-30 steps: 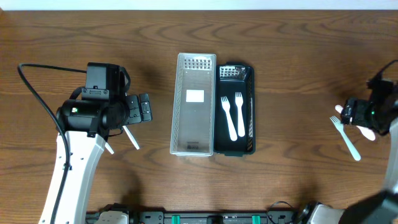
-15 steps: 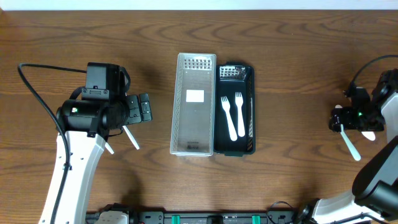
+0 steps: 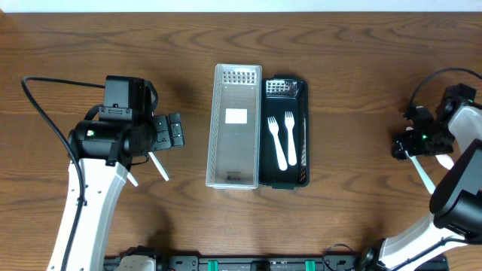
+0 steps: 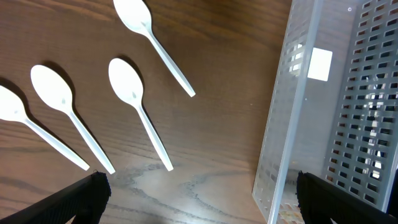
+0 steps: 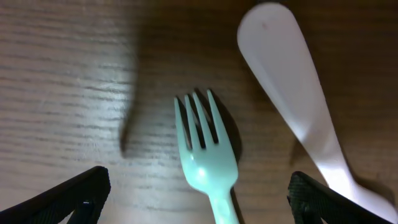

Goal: Pack container
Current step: 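Lower right gripper and grasp the third white fork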

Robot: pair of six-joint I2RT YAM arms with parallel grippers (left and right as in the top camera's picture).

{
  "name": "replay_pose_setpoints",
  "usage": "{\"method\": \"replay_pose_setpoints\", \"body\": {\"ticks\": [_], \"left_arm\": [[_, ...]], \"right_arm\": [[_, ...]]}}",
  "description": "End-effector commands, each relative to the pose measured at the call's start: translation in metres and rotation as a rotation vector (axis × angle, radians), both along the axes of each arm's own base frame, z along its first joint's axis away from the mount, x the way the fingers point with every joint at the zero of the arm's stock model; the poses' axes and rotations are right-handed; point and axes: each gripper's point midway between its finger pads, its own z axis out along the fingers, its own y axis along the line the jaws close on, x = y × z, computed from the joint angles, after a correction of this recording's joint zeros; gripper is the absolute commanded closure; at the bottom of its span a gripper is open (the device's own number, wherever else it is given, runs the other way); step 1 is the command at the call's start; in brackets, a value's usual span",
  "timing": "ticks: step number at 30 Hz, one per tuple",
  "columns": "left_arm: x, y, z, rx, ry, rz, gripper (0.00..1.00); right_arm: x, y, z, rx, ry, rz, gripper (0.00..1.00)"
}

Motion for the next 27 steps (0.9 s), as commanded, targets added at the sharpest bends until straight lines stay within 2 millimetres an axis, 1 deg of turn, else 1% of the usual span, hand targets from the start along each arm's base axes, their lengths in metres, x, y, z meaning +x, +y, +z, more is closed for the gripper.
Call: {"method": "replay_pose_setpoints", "body": {"ticks": [1,3,7,10,14,20,25,27], "left_arm": [[0.002,0.003,0.002,0.013,-0.007,0.004,0.02],[0.002,0.003,0.002,0.013,-0.007,0.004,0.02],[0.002,0.003,0.002,0.013,-0.007,0.004,0.02],[0.002,0.003,0.002,0.013,-0.007,0.004,0.02],[0.002,0.003,0.002,0.013,-0.007,0.004,0.02],[0.002,0.003,0.002,0.013,-0.007,0.004,0.02],[0.002,0.003,0.002,0.013,-0.007,0.004,0.02],[0.002,0.003,0.002,0.013,-0.007,0.004,0.02]], "right_arm": [[0.0,0.002,-0.009,-0.006,0.023,0.05,0.06],[-0.001,0.003,-0.012,-0.002,0.031,0.051,0.07],[-0.004,0.006,-0.02,0.012,0.059,0.053,0.11],[-0.005,0.006,-0.022,0.014,0.063,0.054,0.2],[-0.003,0.005,-0.022,0.011,0.056,0.053,0.27],[-0.001,0.004,-0.022,0.007,0.048,0.048,0.47],[-0.001,0.004,-0.022,0.006,0.048,0.034,0.55],[-0.001,0.004,-0.022,0.006,0.048,0.034,0.64]]}}
